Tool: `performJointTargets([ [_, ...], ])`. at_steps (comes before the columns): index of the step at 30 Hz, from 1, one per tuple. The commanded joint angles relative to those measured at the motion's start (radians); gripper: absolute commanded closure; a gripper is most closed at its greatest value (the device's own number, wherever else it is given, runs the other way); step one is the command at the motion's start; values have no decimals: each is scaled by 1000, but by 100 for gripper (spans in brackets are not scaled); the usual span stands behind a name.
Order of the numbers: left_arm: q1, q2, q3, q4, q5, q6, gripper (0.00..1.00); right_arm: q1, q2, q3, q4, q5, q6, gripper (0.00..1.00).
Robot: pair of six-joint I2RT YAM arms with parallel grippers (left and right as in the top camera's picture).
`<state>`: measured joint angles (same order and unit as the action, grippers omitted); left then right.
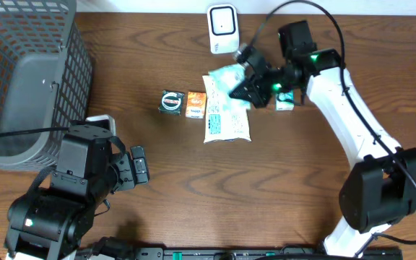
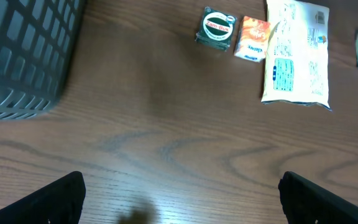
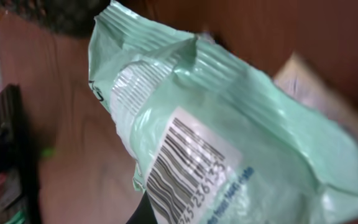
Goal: Scan the item barcode
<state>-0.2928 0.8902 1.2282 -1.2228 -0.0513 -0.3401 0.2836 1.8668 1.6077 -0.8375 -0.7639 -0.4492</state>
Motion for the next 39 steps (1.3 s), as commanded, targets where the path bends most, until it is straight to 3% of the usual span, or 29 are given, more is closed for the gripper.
performJointTargets([
  [1,2,-3,-1,1,-1,2,2,21,-31,19,55,-26,11,99],
  [8,2,-3,-1,1,-1,2,2,28,-31,19,86,52,8,99],
  [12,2,-3,-1,1,-1,2,3,28,-30,18,85,125,84,99],
  [19,2,-3,-1,1,-1,2,2,60,-30,17,107,702,334,99],
  [25,2,-3,-1,1,-1,2,2,106,-19,17,148,1160,342,99],
  [30,2,-3,-1,1,-1,2,3,124,20,14,4,1457,394,99],
  [34,2,-3,-1,1,-1,2,3,115,74,-4,-232,1495,610,99],
  [39,2,-3,-1,1,-1,2,2,113,103,-108,-235,1495,664,99],
])
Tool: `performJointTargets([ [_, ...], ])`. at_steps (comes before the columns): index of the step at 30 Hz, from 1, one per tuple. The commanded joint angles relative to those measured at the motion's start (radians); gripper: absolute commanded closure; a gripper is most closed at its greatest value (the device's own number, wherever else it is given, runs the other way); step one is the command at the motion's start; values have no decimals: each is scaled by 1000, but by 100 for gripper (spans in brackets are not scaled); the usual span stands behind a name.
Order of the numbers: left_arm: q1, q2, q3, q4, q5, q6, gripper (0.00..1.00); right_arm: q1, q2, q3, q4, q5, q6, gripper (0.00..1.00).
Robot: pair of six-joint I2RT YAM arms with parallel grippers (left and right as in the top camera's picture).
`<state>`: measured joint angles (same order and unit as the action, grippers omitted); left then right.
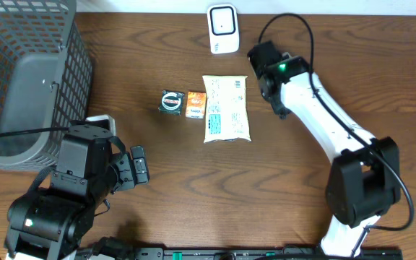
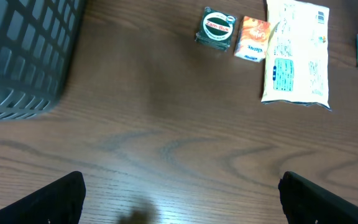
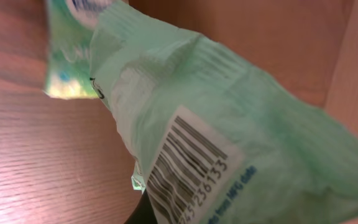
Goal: Scan the item barcode
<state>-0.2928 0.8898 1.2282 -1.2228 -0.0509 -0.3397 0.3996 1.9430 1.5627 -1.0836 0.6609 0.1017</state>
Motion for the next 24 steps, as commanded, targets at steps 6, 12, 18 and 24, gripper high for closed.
performJointTargets([
  [6,2,-2,-1,1,-2,2,2,-3,27,-252,121,69,142,94],
  [12,2,-2,-1,1,-2,2,2,10,27,-293,106,33,148,87],
  [18,2,-2,-1,1,-2,2,2,53,26,-288,74,-122,148,60],
  [24,2,-2,-1,1,-2,2,2,67,25,-211,14,-362,134,60],
])
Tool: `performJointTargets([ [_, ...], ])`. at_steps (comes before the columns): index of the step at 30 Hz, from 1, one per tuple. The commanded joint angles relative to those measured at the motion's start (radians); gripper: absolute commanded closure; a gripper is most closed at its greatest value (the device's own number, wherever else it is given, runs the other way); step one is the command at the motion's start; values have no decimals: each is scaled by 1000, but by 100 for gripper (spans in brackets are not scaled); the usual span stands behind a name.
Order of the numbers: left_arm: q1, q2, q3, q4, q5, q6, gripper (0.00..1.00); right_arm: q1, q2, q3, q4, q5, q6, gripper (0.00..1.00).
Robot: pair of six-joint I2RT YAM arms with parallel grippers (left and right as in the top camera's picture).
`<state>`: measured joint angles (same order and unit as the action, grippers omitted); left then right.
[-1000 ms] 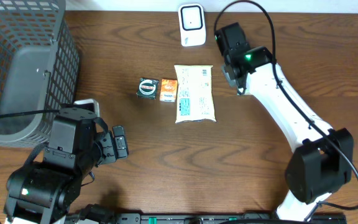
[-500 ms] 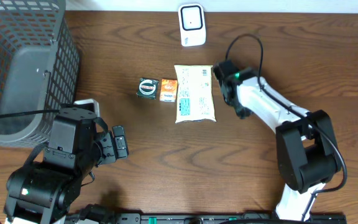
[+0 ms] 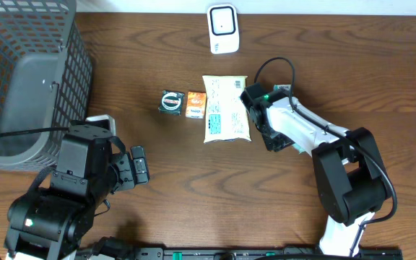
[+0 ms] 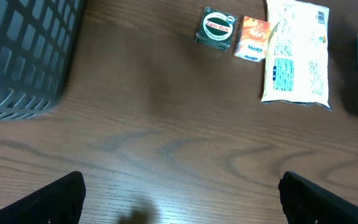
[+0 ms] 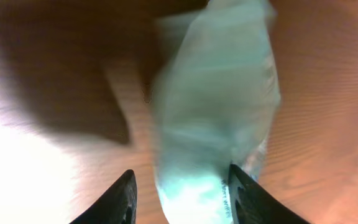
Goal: Scan the item barcode
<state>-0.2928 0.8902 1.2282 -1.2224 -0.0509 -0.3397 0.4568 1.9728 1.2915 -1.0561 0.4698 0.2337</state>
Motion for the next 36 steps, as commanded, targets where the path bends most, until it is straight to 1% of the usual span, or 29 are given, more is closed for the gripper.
performJointTargets([
  [1,2,-3,-1,0,-2,2,2,8,-5,87,-29,-228,-25,62],
  [3,2,-3,-1,0,-2,2,2,3,-5,150,-69,-316,-75,62],
  [6,2,-3,-1,0,-2,2,2,-8,-5,249,-148,-334,-110,59],
  [7,2,-3,-1,0,-2,2,2,-14,-5,277,-170,-319,-118,56],
  [10,2,-3,-1,0,-2,2,2,-47,-5,338,-220,-248,-133,39],
  [12,2,-3,-1,0,-2,2,2,-78,-5,344,-231,-240,-180,31],
  [16,2,-3,-1,0,-2,2,2,-174,-4,321,-219,-267,-229,25],
  [17,2,-3,-1,0,-2,2,2,-198,-4,315,-212,-303,-254,26],
  [21,2,-3,-1,0,-2,2,2,-306,-3,266,-155,-598,-416,27],
  [23,2,-3,-1,0,-2,2,2,-345,-3,232,-118,-692,-446,27],
  [25,2,-3,-1,0,-2,2,2,-382,-3,179,-72,-716,-444,30],
  [28,2,-3,-1,0,-2,2,2,-399,-3,115,-30,-716,-444,33],
  [32,2,-3,-1,0,-2,2,2,-394,-3,26,57,-716,-421,32],
  [33,2,-3,-1,0,-2,2,2,-394,-3,6,83,-716,-404,35],
  [35,2,-3,-1,0,-2,2,2,-394,-3,-29,128,-716,-360,58],
  [36,2,-3,-1,0,-2,2,2,-394,-3,-40,140,-716,-339,67],
])
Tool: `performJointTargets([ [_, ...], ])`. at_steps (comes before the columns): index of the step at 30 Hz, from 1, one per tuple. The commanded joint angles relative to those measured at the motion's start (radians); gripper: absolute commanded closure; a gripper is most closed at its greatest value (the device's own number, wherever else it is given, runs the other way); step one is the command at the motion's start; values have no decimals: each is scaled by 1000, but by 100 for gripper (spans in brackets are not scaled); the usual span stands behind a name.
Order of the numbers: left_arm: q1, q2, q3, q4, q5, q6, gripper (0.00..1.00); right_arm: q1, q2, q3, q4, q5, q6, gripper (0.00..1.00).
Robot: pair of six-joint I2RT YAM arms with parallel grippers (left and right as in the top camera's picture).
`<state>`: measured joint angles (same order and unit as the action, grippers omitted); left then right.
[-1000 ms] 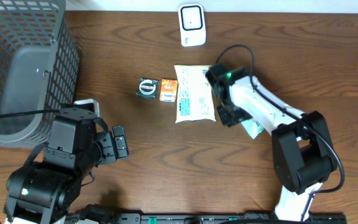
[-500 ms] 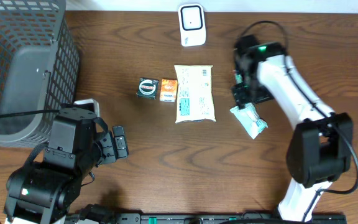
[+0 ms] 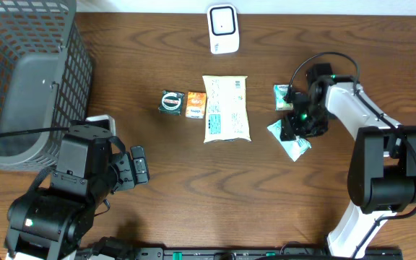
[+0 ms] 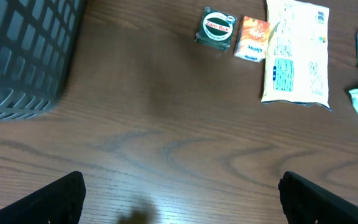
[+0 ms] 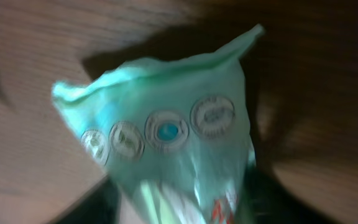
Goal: Scan the item barcode
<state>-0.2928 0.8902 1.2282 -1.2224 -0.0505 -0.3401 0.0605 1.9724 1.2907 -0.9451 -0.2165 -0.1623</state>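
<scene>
A mint-green packet lies on the table right of centre; it also shows in the right wrist view, blurred, and at the left wrist view's right edge. My right gripper sits over its upper end, jaws spread to either side of it, open. The white scanner stands at the back edge. The barcode side of the packet is hidden. My left gripper hangs open over bare wood at the front left.
A long white packet, an orange box and a round dark tin lie in a row mid-table. A small green box sits just behind the right gripper. A grey wire basket fills the back left corner.
My right gripper has gone from beside the white packet to further right, and its jaws stand wider. The green packet now lies flat on the table. The left arm is unchanged.
My right gripper first held the green packet up near the scanner, barcode showing. It was then closer to the scanner, still gripping it. After that it was low beside the white packet, and now the packet rests on the table at the right.
</scene>
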Motion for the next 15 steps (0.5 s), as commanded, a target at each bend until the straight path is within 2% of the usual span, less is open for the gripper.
performJointTargets([
  [1,2,-3,-1,0,-2,2,2,2,-3,-46,35,-30,82,79],
  [3,2,-3,-1,0,-2,2,2,3,-3,-46,37,-30,129,91],
  [5,2,-3,-1,0,-2,2,2,6,-4,-32,29,-34,187,92],
  [6,2,-3,-1,0,-2,2,3,8,-4,-21,23,-50,209,99],
  [11,2,-3,-1,0,-2,2,2,29,-4,90,-29,-203,219,99],
  [15,2,-3,-1,0,-2,2,2,75,-4,236,-32,-211,276,99],
])
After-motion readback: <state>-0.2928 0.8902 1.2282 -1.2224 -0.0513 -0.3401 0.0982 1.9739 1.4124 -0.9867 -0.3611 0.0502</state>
